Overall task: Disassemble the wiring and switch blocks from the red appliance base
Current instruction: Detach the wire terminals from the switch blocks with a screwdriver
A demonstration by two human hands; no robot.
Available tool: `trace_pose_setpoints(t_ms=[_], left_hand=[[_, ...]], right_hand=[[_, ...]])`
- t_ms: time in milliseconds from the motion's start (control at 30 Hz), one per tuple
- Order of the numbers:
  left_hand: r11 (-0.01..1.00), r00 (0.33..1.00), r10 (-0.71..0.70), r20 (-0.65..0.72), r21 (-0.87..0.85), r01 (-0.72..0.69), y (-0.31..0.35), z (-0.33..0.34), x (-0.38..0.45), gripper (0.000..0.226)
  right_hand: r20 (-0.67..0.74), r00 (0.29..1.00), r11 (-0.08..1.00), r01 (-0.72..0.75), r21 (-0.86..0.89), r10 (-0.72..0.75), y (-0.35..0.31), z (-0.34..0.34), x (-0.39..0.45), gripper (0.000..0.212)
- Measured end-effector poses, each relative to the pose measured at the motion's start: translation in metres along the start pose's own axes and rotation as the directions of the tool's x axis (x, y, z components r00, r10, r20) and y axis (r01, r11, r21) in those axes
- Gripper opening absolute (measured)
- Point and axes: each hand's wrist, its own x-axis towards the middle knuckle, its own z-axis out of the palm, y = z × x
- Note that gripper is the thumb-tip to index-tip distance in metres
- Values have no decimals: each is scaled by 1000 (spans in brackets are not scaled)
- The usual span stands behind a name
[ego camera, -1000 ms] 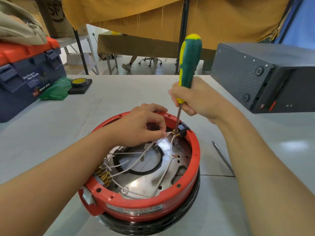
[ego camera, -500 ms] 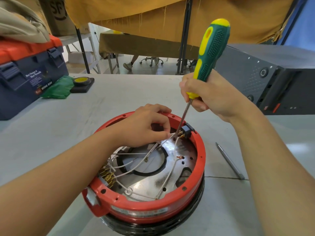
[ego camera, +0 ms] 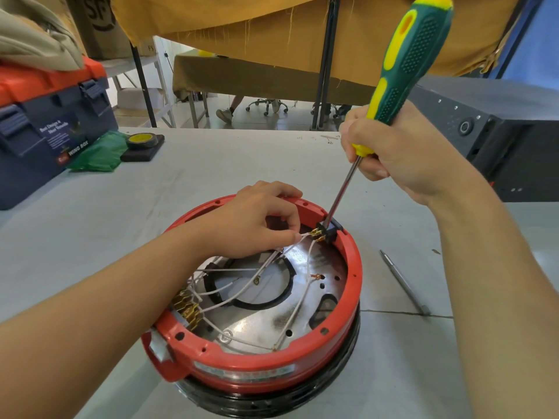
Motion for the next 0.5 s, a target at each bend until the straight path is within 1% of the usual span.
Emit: trace_pose_setpoints(t_ms=[233, 367, 500], left_hand=[[1000, 1000, 8, -1, 8, -8, 0, 0, 0, 11], [1000, 1000, 10, -1, 9, -10, 0, 1, 1, 10], [1000, 1000, 7, 6, 10, -7, 0, 1, 1, 9]], right_hand=[[22, 999, 998, 25, -63, -23, -6, 5, -1, 29], [18, 1000, 999, 5, -32, -5, -4, 5, 0, 29], [6, 1000, 999, -10, 42, 10, 1, 5, 1, 30]])
